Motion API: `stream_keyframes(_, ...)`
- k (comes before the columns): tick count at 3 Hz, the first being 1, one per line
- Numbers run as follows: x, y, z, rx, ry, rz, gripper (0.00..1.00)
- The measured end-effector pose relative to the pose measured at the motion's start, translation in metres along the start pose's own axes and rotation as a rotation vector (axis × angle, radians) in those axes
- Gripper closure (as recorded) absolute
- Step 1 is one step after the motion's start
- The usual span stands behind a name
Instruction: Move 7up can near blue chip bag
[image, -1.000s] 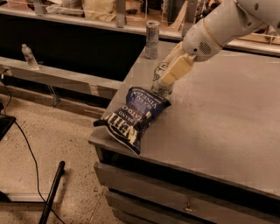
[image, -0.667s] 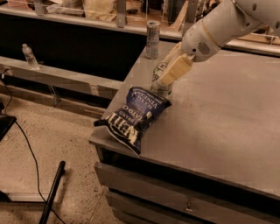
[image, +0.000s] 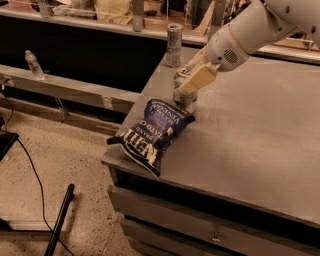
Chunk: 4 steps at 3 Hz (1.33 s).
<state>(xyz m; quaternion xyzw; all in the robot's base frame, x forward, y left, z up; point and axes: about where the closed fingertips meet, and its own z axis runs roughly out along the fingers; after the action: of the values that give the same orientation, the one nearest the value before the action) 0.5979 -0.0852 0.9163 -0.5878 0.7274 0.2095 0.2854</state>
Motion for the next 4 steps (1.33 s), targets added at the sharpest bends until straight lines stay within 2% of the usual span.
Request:
stream_keyframes(1,-0.001,0.0,0.002,-0.003,0.0,-0.001,0.0)
stream_keyframes(2,-0.001,0.0,0.002,-0.003,0.0,-0.001,0.0)
stream_keyframes(3,0.006,0.002,-0.018,-0.01,-0.065,-0.023,0.0)
stream_keyframes(4,0.013,0.002,-0.059,0.019,-0.113,-0.064,0.0)
